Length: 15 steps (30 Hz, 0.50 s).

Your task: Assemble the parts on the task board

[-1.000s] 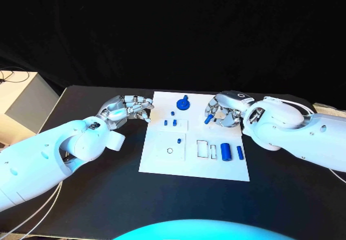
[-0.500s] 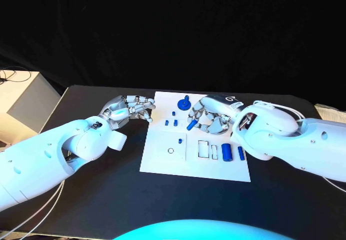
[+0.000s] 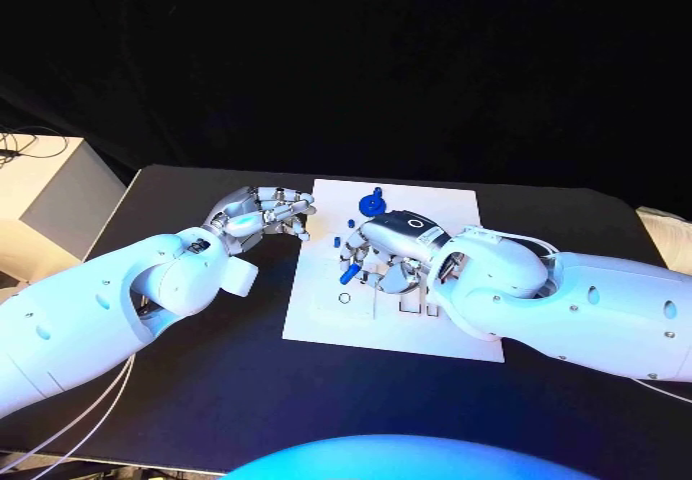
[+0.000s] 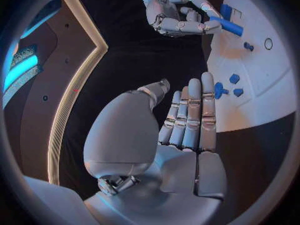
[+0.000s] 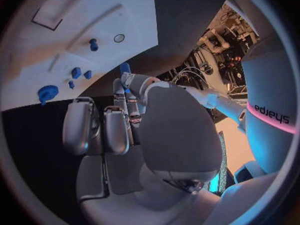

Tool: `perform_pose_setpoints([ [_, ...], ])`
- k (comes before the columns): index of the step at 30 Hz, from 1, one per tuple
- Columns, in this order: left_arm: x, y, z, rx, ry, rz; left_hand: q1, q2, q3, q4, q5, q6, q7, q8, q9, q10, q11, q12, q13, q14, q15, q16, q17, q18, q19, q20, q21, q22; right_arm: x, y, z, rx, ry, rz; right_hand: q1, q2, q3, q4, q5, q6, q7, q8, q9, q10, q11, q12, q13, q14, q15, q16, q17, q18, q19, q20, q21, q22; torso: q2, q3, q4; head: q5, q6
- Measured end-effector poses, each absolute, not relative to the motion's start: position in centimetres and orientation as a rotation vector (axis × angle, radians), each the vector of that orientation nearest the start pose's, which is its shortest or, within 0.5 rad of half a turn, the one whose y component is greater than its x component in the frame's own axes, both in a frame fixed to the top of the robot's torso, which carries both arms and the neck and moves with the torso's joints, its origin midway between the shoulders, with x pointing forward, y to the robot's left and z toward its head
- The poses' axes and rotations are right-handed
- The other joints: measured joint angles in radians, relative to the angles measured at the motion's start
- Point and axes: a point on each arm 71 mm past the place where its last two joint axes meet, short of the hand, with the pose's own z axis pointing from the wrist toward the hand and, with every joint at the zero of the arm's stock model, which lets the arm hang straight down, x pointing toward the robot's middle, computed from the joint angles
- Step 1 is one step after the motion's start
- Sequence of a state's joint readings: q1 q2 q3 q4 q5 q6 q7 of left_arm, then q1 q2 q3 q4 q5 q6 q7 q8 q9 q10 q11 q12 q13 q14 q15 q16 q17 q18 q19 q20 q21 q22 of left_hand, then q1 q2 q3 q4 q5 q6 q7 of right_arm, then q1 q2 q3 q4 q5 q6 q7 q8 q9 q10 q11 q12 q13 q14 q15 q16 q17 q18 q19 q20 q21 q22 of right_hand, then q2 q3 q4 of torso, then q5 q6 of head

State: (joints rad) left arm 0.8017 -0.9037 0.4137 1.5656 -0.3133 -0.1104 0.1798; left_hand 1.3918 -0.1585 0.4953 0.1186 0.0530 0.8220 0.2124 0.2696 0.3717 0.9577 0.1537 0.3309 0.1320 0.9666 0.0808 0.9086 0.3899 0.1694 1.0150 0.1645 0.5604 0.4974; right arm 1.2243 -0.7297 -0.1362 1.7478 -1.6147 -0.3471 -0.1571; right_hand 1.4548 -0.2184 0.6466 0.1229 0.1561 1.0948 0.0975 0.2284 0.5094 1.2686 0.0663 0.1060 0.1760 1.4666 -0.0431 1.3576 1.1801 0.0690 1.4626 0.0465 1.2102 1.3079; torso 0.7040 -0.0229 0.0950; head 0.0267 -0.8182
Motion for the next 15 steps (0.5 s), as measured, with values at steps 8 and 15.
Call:
perform_pose_setpoints([
  [8,46.4,23.5,-20.6,-1.078,1.568,-1.596,0.000,0.000,0.000,0.000,0.000,0.000,0.000,0.000,0.000,0.000,0.000,0.000,0.000,0.000,0.000,0.000,0.000,0.000,0.000,0.000,0.000,0.000,41.2,-7.3,-19.1,-0.503,1.587,0.849,0.000,0.000,0.003,-0.003,-0.002,-0.002,-0.002,0.000,0.000,0.000,0.000,0.000,0.000,0.000,0.000,0.000,-0.002,0.000,0.000,0.000,0.000,0.000,0.000,-0.0001,-0.0001,0.005,-0.004],
  [15,46.4,23.5,-20.6,-1.078,1.569,-1.596,0.000,0.000,0.000,0.000,0.000,0.000,0.000,0.000,0.000,0.000,0.000,0.000,0.000,0.000,0.000,0.000,0.000,0.000,0.000,0.000,0.000,0.000,41.1,-7.1,-19.9,-0.521,1.596,0.827,0.000,0.000,0.002,-0.003,-0.002,-0.004,-0.003,-0.001,0.006,0.000,0.000,-0.001,0.002,0.000,0.000,0.000,-0.002,0.000,0.000,0.000,0.000,0.000,0.000,-0.0001,-0.0001,0.006,-0.006],
])
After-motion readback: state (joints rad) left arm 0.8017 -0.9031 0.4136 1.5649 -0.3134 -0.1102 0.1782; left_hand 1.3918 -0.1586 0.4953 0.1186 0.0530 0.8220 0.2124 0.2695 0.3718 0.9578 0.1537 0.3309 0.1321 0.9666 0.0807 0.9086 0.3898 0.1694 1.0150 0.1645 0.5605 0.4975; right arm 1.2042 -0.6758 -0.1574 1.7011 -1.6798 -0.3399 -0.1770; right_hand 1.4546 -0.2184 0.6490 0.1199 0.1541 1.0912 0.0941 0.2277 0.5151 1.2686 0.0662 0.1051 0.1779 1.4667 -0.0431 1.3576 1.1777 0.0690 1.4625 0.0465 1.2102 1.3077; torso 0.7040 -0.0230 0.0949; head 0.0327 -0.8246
